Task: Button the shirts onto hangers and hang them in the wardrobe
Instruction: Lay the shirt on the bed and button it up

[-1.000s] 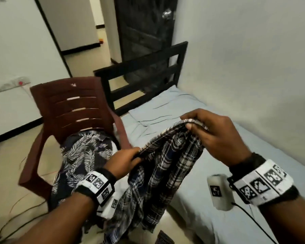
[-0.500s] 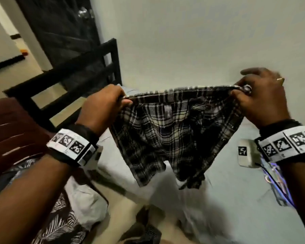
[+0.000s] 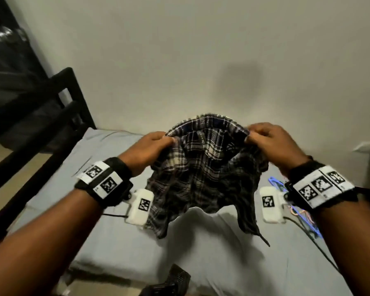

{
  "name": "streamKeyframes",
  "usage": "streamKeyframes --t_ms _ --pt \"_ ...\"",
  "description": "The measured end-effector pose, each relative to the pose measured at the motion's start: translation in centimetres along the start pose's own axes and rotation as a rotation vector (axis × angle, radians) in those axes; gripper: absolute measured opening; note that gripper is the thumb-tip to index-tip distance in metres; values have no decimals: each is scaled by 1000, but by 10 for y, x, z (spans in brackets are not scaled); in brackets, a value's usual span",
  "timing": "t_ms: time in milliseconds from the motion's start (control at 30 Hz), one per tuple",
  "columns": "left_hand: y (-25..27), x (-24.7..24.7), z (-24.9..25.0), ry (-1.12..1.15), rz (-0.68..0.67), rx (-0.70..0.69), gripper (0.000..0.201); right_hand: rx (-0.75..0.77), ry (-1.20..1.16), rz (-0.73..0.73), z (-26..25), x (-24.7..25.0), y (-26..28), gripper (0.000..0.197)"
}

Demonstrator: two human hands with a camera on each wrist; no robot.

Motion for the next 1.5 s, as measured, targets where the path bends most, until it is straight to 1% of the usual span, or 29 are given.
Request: streamKeyframes --t_ms 33,100,133,233,300,333,400,467,567,633,700,767,800,867,900,933,967,1033,1067,1100,1167,1200,1233,1300,1333,1367,1433,1467,1500 --pt "-9 -11 8 65 -48 -7 31 -54 -127 -19 3 -9 -2 21" --pt "-17 -28 28 112 -103 -49 28 -142 -356 -76 7 -29 -3 26" --pt "-24 -34 37 128 -123 -78 27 -166 -463 -108 6 -37 -6 19" --pt "-35 -52 56 249 -261 -129 28 -207 -724 -185 -3 -50 -12 38" --pt "-43 -58 64 308 -326 -189 33 -200 -846 -203 -12 -48 -19 39" --pt "-49 -56 66 272 -307 -245 38 -190 -886 -218 -16 -46 -22 39" --pt "-59 -54 76 69 -216 -403 47 -163 -929 -234 -21 -40 -33 39" --pt "-67 -57 86 -131 -107 -499 43 -131 -929 -248 -24 -37 -44 41" --pt "-83 -46 95 -284 148 -482 44 -78 -928 -250 -25 -32 -59 27" --pt "-96 -37 100 -381 237 -484 38 -77 -995 -175 -12 -14 -75 17" --pt "-104 -24 112 -515 301 -553 37 -97 -1050 -89 9 9 -92 19" --pt "-109 -10 117 -753 320 -613 39 -79 -962 -30 23 28 -105 12" --pt "-113 -12 119 -929 321 -618 39 -42 -834 -5 28 40 -112 14" --pt "-123 -14 125 -1214 331 -603 25 83 -446 46 30 62 -124 20" --pt "-129 -10 128 -1263 343 -559 12 144 -232 69 28 70 -130 21" --pt "-134 -5 133 -1238 359 -512 11 193 -40 103 24 77 -134 21" --pt "-142 -2 135 -1177 358 -468 19 229 97 149 18 85 -136 20" --pt "-153 1 136 -925 311 -389 24 258 174 216 5 99 -137 20" --pt "-155 3 135 -736 276 -349 23 271 98 185 -5 101 -134 22" --pt "-156 4 137 -521 247 -334 22 276 -65 94 -13 98 -130 25" --pt "-157 5 145 -146 207 -312 25 290 -486 -167 -30 83 -115 27" --pt "-155 4 154 -52 177 -333 28 310 -558 -239 -29 76 -110 22" --pt "-151 2 165 -10 158 -361 30 331 -480 -258 -20 65 -110 26" --pt "-143 -2 188 11 144 -416 18 301 -138 -286 19 27 -116 71" --pt "-139 -3 199 20 133 -439 13 250 -36 -301 38 7 -118 80" --pt "-136 -4 208 12 111 -467 17 205 -23 -295 52 -9 -123 68" --pt "-130 -11 218 -50 6 -499 21 170 -64 -181 57 -21 -130 17" --pt "-129 -14 215 -96 -38 -493 20 175 -68 -113 56 -20 -133 10" --pt "-129 -14 212 -131 -53 -480 20 171 -70 -65 58 -19 -138 15"
Point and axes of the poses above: each hand's wrist, its own y-axis away from the middle knuckle, its own x-axis out of the back of the hand, z = x × y, the point moved 10 cm from there along -y, towards the middle knuckle, and after that the axes turned 4 degrees about z, right-handed, at the moved point
